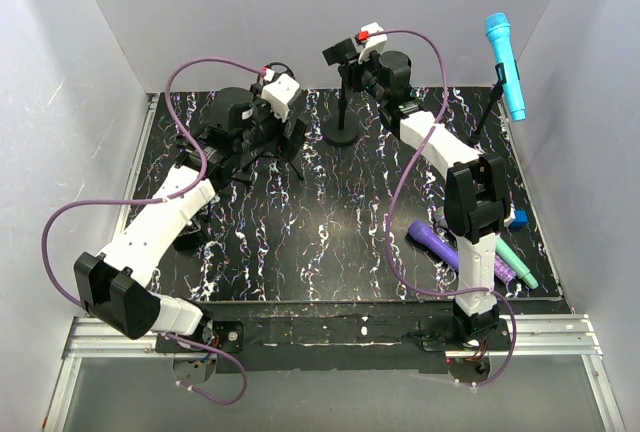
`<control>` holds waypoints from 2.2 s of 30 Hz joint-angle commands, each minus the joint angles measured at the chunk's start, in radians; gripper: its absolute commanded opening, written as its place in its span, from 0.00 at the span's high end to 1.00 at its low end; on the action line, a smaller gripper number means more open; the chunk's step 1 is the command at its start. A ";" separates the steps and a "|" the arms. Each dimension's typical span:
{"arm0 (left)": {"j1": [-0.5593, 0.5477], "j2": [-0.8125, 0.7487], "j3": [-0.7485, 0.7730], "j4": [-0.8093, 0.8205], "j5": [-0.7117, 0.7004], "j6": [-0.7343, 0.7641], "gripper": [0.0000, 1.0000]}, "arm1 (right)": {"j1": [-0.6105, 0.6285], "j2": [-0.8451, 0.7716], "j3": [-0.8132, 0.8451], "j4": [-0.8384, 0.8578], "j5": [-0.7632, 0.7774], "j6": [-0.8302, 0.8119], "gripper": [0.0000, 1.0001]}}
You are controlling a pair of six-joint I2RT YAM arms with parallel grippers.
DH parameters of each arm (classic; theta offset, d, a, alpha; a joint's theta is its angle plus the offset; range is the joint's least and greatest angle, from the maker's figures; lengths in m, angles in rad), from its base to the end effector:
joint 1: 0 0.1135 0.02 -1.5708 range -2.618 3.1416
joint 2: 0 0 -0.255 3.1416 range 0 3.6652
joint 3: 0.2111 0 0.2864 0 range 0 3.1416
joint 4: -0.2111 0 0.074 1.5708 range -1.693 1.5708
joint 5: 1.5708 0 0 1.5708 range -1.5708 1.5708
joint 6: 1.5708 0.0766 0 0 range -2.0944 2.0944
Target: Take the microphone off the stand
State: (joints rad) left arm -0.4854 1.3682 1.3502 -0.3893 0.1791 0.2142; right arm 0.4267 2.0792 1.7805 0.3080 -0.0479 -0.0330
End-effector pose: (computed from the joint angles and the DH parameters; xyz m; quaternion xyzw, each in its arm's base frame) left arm 0.3359 -0.1926 0.3591 0.3314 0.7649 -0.1480 0.5322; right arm 0.5264 0.2434 0.3126 -0.1769 0.6812 0.1554 0.6932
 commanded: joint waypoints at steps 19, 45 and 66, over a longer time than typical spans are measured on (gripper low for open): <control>0.005 0.083 0.139 0.112 0.055 0.053 0.14 | -0.083 -0.166 -0.141 -0.192 -0.390 0.062 0.99; -0.073 0.423 0.050 0.273 0.292 -0.082 0.30 | -0.229 -0.383 -0.460 -0.014 -0.757 0.662 0.99; -0.119 0.517 0.099 0.303 0.281 -0.046 1.00 | -0.230 -0.381 -0.463 -0.162 -0.597 0.728 0.99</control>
State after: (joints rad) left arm -0.5579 1.9396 1.4136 -0.0910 0.6106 0.1097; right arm 0.1841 1.7416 1.2934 0.2554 -0.7132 0.6159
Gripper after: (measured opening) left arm 0.269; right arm 0.448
